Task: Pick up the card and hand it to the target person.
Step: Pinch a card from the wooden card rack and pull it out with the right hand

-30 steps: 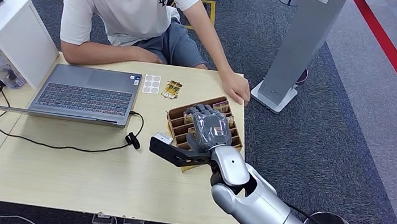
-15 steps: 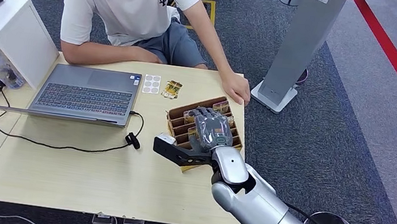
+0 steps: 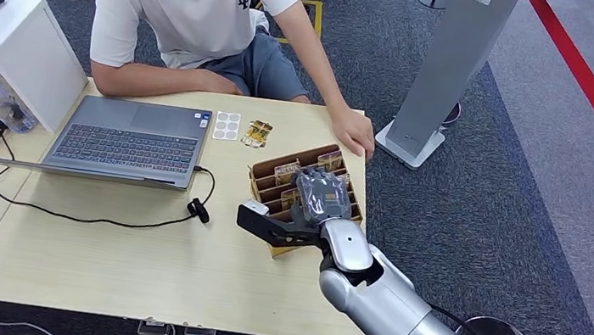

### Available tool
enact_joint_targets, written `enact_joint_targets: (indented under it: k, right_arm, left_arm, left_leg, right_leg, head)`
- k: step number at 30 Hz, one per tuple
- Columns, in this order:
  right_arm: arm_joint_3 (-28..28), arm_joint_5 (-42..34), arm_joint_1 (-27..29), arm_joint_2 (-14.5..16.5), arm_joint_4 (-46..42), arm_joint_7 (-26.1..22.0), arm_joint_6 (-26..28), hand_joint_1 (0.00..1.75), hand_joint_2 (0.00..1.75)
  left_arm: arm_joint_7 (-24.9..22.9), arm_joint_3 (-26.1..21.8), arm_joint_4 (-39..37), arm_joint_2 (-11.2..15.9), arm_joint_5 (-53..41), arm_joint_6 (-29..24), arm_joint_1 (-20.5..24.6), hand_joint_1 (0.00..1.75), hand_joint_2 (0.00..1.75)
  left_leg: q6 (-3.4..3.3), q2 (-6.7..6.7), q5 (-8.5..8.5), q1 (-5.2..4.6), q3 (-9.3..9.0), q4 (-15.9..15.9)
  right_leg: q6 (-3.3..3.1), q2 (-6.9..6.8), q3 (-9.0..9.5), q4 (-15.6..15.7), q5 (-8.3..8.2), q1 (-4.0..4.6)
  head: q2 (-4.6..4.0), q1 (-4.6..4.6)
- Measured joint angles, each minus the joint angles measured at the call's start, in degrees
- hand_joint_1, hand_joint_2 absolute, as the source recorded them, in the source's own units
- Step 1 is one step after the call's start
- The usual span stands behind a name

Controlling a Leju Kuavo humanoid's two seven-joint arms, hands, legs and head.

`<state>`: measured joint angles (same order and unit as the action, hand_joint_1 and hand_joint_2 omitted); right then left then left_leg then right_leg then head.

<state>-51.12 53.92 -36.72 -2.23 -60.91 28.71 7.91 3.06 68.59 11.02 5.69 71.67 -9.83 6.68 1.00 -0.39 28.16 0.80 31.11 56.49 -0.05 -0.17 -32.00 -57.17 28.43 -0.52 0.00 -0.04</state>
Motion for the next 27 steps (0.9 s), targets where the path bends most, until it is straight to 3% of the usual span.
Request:
enact_joint_targets:
  k: [9,27]
  right_arm:
    - [0.01,-0.06,-0.04,0.43,0.65,-0.42,-0.01,0.71,1.75]
    - [0.00,-0.59,-0.04,0.50,1.17,-0.94,-0.45,0.78,1.75]
  left_arm:
    - [0.28,0.02,0.00,-0.07,0.00,0.08,0.01,0.00,0.00]
    - [0.31,0.22,0.00,-0.16,0.07,-0.03,0.00,0.00,0.00]
  left_leg:
    - [0.00,0.00,0.00,0.00,0.00,0.00]
    - [0.00,0.00,0.00,0.00,-0.01,0.00]
  right_leg:
    - [0.00,0.00,0.00,0.00,0.00,0.00]
    - [0.00,0.00,0.00,0.00,0.00,0.00]
  head:
    - [0.00,0.02]
    - [0.00,0.01]
